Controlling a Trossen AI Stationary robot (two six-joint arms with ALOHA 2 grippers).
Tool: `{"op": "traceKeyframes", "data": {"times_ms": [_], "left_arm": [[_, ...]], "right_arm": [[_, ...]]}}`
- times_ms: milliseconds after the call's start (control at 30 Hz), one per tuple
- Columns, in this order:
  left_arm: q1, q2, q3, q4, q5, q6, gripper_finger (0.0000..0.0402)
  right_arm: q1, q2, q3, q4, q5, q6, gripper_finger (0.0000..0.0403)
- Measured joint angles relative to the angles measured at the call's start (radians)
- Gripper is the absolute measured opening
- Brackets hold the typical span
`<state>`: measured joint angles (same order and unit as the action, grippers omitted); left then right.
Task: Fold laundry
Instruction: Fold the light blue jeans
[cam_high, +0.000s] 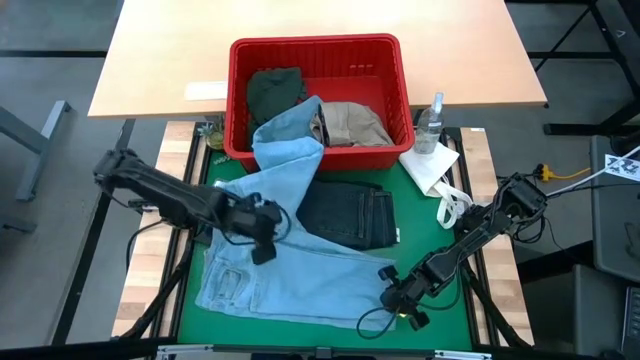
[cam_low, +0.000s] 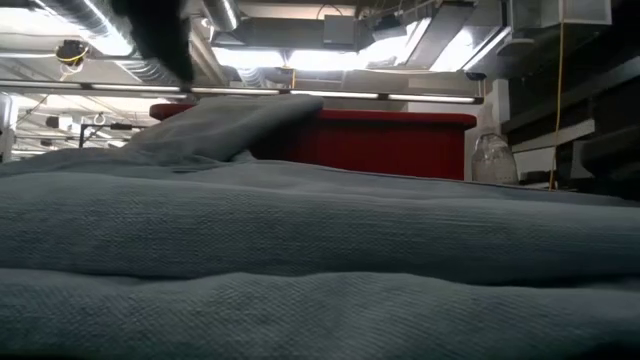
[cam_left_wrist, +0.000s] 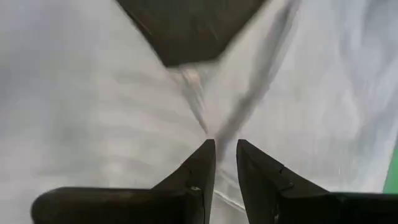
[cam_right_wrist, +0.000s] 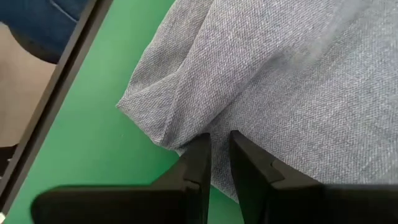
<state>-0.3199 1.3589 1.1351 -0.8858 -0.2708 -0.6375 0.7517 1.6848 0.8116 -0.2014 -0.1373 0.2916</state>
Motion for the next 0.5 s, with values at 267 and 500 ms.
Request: {"op": "traceKeyframes", "data": {"times_ms": [267,500], "left_arm": [[0.084,-0.224,0.000,-0.004,-0.169,0.046,0.0066],[0.182,-0.352,0.000,0.005,-0.352,0.148,0.0067]], "right_arm": [[0.003,-0.033,0.030,-0.022,-0.012,0.000,0.0060],[0.002,-0.097,0.121,-0.138,0.058,-0.001,0.0060]]}}
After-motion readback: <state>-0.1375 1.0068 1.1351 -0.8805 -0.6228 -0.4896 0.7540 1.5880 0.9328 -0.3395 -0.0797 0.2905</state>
